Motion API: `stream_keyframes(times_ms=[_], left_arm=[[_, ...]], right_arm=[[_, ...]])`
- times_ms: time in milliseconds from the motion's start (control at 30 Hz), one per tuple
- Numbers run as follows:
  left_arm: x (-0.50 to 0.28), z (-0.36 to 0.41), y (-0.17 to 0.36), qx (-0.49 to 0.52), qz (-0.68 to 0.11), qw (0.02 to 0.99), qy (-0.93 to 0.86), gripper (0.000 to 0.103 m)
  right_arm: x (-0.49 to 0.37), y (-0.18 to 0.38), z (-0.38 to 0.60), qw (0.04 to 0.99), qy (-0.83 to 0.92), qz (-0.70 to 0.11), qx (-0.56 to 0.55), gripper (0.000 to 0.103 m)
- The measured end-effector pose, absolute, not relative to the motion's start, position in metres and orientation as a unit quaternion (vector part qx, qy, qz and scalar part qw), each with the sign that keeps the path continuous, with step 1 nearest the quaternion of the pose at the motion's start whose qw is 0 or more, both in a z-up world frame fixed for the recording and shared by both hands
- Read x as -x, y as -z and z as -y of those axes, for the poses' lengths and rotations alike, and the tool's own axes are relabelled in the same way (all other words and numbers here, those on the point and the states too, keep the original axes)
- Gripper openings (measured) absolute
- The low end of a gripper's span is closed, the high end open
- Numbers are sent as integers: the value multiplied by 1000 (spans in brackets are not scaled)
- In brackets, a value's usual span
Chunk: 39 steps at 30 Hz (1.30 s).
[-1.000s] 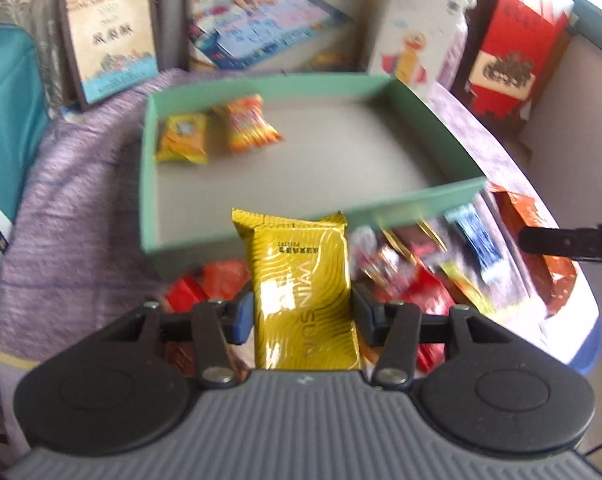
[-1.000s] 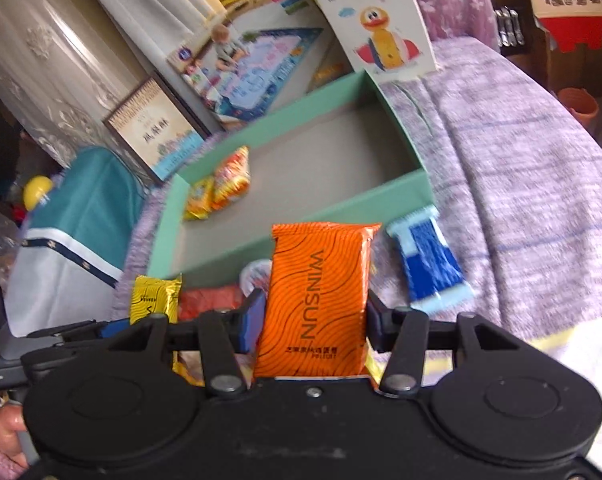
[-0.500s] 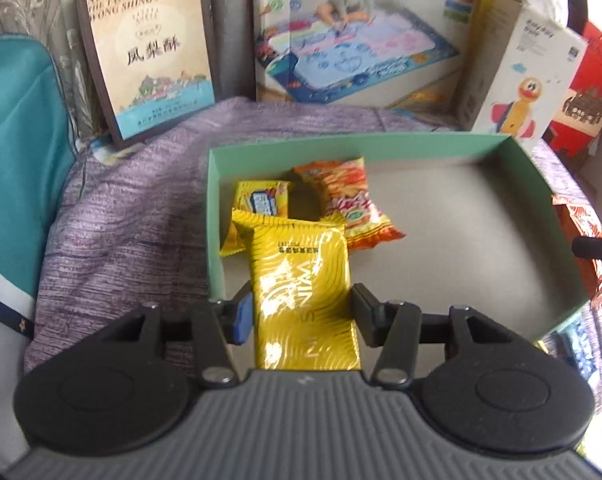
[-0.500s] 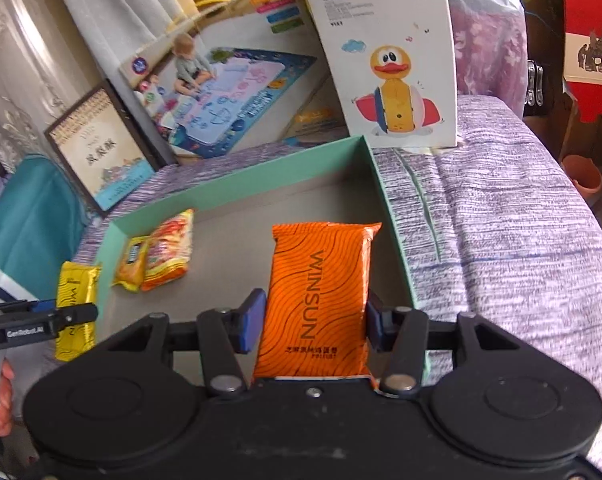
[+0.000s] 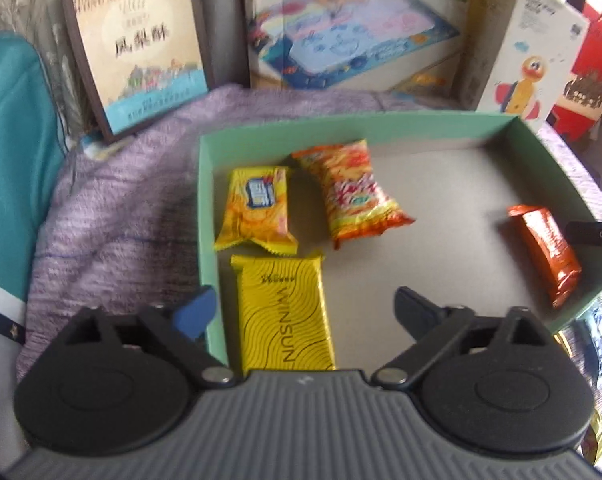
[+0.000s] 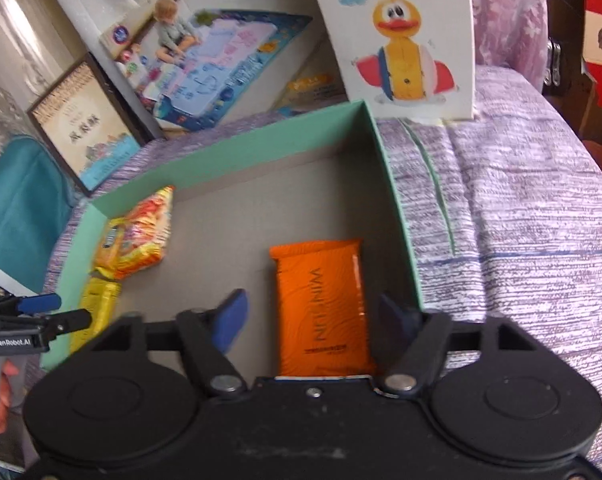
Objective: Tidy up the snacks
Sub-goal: 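Lower both WINSUN bars into the green tray and release them, then grasp orange-yellow packet with left tool while right tool grasps red bag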
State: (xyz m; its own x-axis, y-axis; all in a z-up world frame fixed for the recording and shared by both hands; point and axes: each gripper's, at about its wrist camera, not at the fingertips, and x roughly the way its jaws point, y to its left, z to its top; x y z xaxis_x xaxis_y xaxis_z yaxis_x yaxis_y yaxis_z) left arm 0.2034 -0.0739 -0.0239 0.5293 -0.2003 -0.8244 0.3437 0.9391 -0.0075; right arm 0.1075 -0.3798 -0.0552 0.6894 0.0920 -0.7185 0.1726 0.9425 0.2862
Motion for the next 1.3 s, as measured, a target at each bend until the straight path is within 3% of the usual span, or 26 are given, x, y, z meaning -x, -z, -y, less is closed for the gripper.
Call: stream_keyframes(times_ms=[67,733,1233,1300], left_arm=[[-195,75,12,-86,-442,879,155,103],[-77,31,5,-57,-481,858,173,103],[-17,30,50,-54,-539,816,203,103],[-15,34,52,-52,-542,811,212,99]], right_arm=[[-95,41,376,911,18,-374,-175,103],[9,22,320,898,-19,-382,-217,103],[47,66,281,886,-54,-413,-203,103],[48,72,278,888,-49,-412,-199,103]])
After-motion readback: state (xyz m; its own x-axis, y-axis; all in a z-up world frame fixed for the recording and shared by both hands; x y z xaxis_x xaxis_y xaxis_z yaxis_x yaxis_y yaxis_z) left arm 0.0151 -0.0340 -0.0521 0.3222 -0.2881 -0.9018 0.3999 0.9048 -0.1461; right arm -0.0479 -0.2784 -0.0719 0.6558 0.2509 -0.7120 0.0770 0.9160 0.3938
